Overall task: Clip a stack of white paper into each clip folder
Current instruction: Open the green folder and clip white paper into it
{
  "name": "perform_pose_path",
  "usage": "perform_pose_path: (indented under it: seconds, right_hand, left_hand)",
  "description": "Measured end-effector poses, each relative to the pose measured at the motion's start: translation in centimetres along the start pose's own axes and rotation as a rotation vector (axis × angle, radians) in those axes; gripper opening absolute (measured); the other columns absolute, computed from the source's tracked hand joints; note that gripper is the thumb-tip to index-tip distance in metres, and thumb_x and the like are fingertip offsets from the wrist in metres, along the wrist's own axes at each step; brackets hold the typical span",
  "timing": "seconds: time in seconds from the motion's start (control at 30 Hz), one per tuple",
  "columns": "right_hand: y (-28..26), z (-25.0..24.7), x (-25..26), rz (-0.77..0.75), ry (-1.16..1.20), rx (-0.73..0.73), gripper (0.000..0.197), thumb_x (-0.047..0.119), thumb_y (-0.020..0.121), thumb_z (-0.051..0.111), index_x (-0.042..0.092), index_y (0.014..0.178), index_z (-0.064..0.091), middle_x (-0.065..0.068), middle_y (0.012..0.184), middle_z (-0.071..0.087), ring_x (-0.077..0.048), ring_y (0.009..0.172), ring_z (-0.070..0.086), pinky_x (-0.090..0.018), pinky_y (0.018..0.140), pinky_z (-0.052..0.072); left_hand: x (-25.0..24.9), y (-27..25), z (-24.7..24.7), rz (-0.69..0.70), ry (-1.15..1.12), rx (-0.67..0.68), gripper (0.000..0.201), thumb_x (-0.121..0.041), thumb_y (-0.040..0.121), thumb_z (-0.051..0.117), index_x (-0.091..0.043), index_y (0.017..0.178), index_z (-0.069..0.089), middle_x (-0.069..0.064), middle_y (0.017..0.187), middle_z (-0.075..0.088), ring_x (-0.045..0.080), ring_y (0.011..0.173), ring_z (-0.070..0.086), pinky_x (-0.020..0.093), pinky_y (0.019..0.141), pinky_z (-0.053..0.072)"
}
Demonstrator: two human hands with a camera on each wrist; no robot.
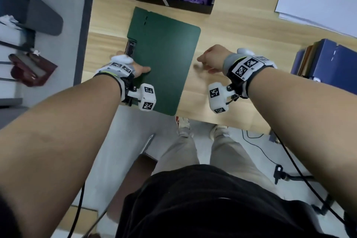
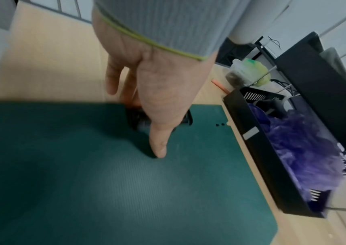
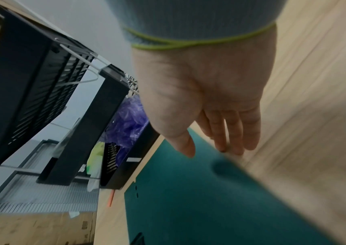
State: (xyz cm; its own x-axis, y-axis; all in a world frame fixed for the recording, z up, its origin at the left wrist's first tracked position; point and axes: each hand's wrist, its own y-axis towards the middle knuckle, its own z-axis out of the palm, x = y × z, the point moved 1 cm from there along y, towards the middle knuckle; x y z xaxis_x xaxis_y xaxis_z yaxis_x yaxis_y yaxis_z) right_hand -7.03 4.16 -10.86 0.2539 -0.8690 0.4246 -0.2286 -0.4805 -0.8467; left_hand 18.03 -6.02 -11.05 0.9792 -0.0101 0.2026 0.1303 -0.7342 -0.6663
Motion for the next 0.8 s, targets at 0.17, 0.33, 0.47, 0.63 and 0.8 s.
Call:
perform_pose_path:
  seconds: [0.17,0.33,0.47,0.63,0.8]
  right_hand:
    - [0.2,-1.5,-1.0,0.091,0.047,-0.157,0.021,0.024,0.087,0.064,0.006,0.096,0.061,-0.015,0.106,0.068,-0.035,0.099,0.068,-0.048,0.093,0.055]
    - [-0.1,-5.2,-5.1,0.209,0.089,-0.246,0.024,0.029,0.087,0.067,0.007,0.094,0.06,-0.01,0.11,0.064,-0.032,0.103,0.063,-0.045,0.1,0.051]
    - [-0.1,-8.2,-8.4,0.274,0.142,-0.318,0.064,0.042,0.072,0.076,0.006,0.123,0.061,-0.008,0.12,0.066,-0.032,0.104,0.065,-0.045,0.095,0.054]
    - [-1.6,-11.5,-8.8,0.22,0.232,-0.279,0.057,0.042,0.072,0.078,0.008,0.115,0.064,-0.006,0.107,0.069,-0.028,0.091,0.066,-0.038,0.084,0.054]
    - [-4.8,-14.2,-6.0,0.071,0.242,-0.086,0.025,0.037,0.084,0.073,0.018,0.097,0.063,0.0,0.077,0.066,-0.013,0.046,0.054,-0.022,0.052,0.041]
  left_hand:
    - [-2.7,-0.3,1.7,0.154,-0.078,0.112,0.112,-0.088,0.05,0.063,-0.015,0.132,0.041,0.008,0.116,0.063,0.03,0.096,0.063,0.044,0.085,0.054]
    - [-7.9,-1.2,4.0,0.285,-0.072,0.139,0.111,-0.09,0.031,0.06,-0.015,0.113,0.052,0.007,0.097,0.067,0.028,0.082,0.065,0.043,0.079,0.056]
    - [-11.3,-3.9,3.9,0.379,-0.071,0.213,0.092,-0.08,0.045,0.071,-0.012,0.107,0.057,0.007,0.096,0.068,0.029,0.084,0.066,0.044,0.082,0.055]
    - [-14.0,-5.4,3.9,0.463,-0.061,0.265,0.097,-0.092,0.037,0.06,-0.015,0.096,0.064,0.006,0.089,0.071,0.028,0.081,0.068,0.044,0.083,0.055]
    - [-16.4,-6.7,2.1,0.489,-0.232,0.163,0.113,-0.109,0.027,0.034,-0.013,0.077,0.064,0.007,0.074,0.071,0.033,0.075,0.07,0.048,0.081,0.057]
